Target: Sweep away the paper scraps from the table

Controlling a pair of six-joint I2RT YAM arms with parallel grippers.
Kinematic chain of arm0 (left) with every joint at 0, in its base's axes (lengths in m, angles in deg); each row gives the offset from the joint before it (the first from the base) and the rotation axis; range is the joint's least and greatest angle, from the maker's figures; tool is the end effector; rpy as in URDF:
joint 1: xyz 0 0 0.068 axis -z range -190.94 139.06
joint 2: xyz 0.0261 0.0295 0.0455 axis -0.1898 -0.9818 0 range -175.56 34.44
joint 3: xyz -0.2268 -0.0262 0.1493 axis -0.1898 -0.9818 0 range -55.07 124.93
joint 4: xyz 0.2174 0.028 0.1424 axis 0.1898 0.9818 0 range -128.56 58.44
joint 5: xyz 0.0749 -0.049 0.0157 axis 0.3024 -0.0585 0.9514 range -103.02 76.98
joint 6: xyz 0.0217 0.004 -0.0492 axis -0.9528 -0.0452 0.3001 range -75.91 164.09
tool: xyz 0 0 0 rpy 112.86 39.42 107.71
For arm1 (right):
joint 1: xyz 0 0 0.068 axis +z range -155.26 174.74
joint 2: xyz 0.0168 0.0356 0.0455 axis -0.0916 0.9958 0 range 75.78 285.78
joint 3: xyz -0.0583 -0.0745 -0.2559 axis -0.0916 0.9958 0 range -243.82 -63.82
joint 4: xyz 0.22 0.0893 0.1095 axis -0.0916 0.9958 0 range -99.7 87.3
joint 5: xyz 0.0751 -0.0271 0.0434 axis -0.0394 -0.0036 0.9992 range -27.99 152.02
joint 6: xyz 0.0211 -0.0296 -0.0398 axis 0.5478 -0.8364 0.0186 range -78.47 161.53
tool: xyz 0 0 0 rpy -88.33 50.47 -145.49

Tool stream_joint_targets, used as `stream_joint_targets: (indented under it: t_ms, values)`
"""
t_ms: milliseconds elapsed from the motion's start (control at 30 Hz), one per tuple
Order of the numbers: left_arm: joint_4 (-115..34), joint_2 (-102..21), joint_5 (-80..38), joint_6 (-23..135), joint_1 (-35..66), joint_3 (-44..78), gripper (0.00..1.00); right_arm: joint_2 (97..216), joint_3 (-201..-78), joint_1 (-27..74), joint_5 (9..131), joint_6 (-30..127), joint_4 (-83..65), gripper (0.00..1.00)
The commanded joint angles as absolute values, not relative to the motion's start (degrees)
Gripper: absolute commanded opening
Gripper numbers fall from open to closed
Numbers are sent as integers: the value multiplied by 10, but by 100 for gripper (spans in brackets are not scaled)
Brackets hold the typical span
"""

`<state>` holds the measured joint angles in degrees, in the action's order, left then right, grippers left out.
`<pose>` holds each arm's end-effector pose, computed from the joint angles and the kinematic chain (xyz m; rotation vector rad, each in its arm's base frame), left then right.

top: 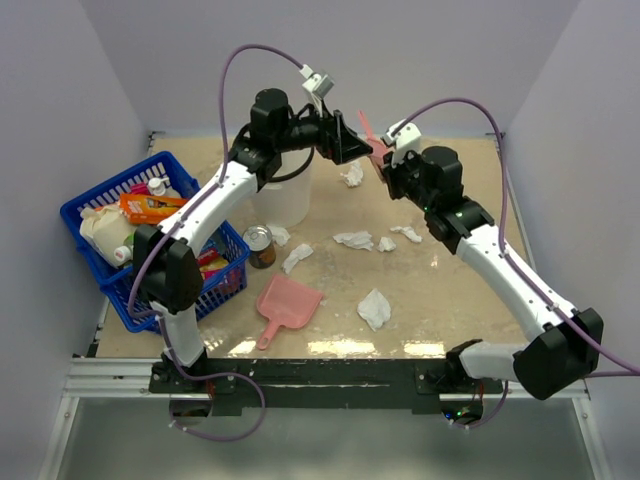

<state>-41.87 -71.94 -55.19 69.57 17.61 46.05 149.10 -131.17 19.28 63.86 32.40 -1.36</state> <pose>0.3788 -0.2333 0.4005 0.6595 1.6345 -1.2921 0.2727 0.1257 0.3736 -0.5504 1.7409 0.2194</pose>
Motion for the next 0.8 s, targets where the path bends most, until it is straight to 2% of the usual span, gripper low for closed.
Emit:
stream_joint_targets:
  t_ms: [0, 367, 700, 767]
  values:
    - [-443, -725, -538, 716, 179, 464, 89, 1474, -1325, 213, 604, 285, -68, 0]
    - [-401, -723, -459, 726, 178, 464, 83, 1479, -1339, 220, 594, 270, -80, 0]
    - [-429, -755, -499, 737, 183, 481, 68, 1469, -1302, 253, 548, 182, -165, 0]
    - [-434, -757, -506, 737, 185, 483, 61, 1469, -1299, 260, 546, 174, -176, 0]
